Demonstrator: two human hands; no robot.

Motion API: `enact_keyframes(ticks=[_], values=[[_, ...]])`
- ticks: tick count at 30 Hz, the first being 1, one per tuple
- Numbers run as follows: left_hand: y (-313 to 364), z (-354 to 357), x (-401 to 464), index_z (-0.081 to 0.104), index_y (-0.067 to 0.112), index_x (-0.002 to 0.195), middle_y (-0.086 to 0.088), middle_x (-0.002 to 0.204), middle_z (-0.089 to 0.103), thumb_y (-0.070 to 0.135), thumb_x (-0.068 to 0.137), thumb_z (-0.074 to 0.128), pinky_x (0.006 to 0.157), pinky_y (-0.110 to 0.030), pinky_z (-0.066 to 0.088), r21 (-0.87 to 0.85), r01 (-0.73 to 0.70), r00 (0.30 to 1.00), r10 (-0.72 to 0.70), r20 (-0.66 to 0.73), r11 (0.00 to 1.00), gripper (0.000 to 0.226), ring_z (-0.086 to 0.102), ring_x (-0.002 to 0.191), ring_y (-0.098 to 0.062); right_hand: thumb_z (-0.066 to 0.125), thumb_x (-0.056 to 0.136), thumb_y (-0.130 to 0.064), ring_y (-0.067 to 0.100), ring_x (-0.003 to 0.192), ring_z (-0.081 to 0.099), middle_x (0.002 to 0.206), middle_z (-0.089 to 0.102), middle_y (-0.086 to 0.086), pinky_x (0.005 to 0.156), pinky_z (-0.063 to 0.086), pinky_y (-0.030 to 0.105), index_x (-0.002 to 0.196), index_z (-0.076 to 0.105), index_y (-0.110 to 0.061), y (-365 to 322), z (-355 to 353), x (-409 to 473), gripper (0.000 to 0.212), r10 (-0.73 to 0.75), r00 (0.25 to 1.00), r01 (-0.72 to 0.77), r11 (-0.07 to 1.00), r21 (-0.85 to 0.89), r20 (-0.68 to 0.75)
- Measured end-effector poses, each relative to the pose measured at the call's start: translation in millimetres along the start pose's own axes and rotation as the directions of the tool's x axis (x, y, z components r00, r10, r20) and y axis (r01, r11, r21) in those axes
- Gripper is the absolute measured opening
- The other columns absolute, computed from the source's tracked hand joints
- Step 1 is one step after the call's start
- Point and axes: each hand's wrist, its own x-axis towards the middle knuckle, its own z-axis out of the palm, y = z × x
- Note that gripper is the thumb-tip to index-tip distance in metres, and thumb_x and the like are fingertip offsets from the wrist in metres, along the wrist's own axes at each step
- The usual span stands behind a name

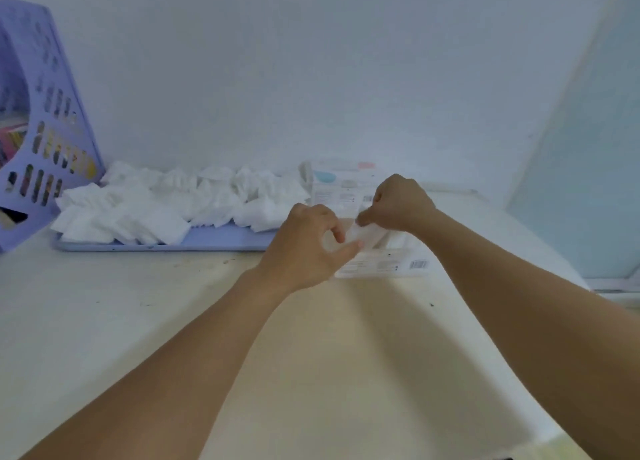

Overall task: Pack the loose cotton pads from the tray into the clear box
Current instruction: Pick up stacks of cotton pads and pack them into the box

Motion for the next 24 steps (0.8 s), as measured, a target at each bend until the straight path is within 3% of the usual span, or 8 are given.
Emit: enact_keyframes(ticks=[3,6,10,13,16,18,21,24], values=[[-5,-3,-4,0.06,0.027,0.07,0.014,0.089,0.06,0.069,0.08,0.055,0.078,-0.025,0.042,0.011,-0.021,0.999,0.022,-0.041,1.0,0.044,0.049,0.093,-0.012,0.088,0.061,-0.036,0.021,0.065,0.062,0.07,0.062,0.001,0.054,0.041,0.025,0.078,0.062,-0.013,2,5,4,0.04,-0.053,0.998,0.05,0.995,-0.083,-0.031],[-7,-3,-6,0.055,0.024,0.066,0.01,0.089,0.056,0.06,0.084,0.065,0.07,-0.022,0.039,-0.062,0.004,1.0,-0.005,-0.016,0.998,0.042,0.051,0.083,-0.009,0.089,0.065,-0.032,0.021,0.068,0.061,0.074,0.062,0.001,0.058,0.044,0.026,0.08,0.061,-0.014,3,10,4,0.037,-0.105,0.994,0.096,0.976,-0.195,-0.035],[-10,2,-6,0.056,0.023,0.066,0.008,0.091,0.054,0.06,0.083,0.066,0.069,-0.023,0.041,-0.138,0.012,1.0,-0.015,-0.017,0.99,0.042,0.052,0.079,-0.007,0.081,0.077,-0.031,0.02,0.073,0.062,0.078,0.063,-0.003,0.06,0.044,0.029,0.071,0.058,-0.02,2,13,1,0.026,-0.291,0.953,0.259,0.927,-0.272,-0.087],[-14,4,-7,0.058,0.024,0.068,0.008,0.094,0.054,0.064,0.081,0.064,0.075,-0.031,0.05,-0.178,0.017,1.0,-0.019,-0.009,0.984,0.042,0.055,0.085,-0.011,0.079,0.081,-0.038,0.009,0.081,0.062,0.078,0.067,-0.013,0.072,0.048,0.029,0.069,0.069,-0.028,0,8,-4,0.019,-0.445,0.892,0.452,0.884,-0.119,0.078],[-15,3,-7,0.058,0.025,0.068,0.009,0.095,0.054,0.067,0.08,0.061,0.075,-0.031,0.05,-0.179,0.02,1.0,-0.022,-0.005,0.984,0.044,0.055,0.086,-0.011,0.075,0.084,-0.041,0.011,0.096,0.054,0.093,0.067,-0.014,0.079,0.048,0.031,0.073,0.071,-0.036,2,5,-6,0.013,-0.529,0.812,0.582,0.762,-0.283,0.246],[-15,2,-7,0.058,0.024,0.068,0.008,0.095,0.054,0.068,0.079,0.06,0.072,-0.027,0.047,-0.172,0.018,1.0,-0.019,-0.005,0.985,0.045,0.054,0.085,-0.009,0.074,0.083,-0.042,0.014,0.1,0.046,0.1,0.056,-0.012,0.079,0.046,0.03,0.078,0.074,-0.035,6,4,-3,0.009,-0.562,0.781,0.623,0.666,-0.41,0.273],[-17,3,-6,0.058,0.024,0.068,0.008,0.093,0.053,0.063,0.081,0.063,0.068,-0.023,0.04,-0.169,0.01,1.0,-0.013,-0.017,0.985,0.042,0.052,0.081,-0.008,0.075,0.081,-0.049,0.016,0.101,0.04,0.104,0.047,-0.007,0.084,0.044,0.031,0.087,0.076,-0.035,8,4,0,0.015,-0.587,0.769,0.626,0.608,-0.488,0.253],[-18,4,-5,0.059,0.024,0.069,0.009,0.094,0.052,0.061,0.082,0.065,0.073,-0.028,0.047,-0.177,0.02,1.0,-0.021,-0.006,0.984,0.039,0.054,0.084,-0.011,0.069,0.084,-0.051,0.017,0.103,0.038,0.11,0.046,-0.004,0.084,0.04,0.028,0.098,0.073,-0.04,8,5,1,0.018,-0.607,0.75,0.642,0.57,-0.513,0.264]])
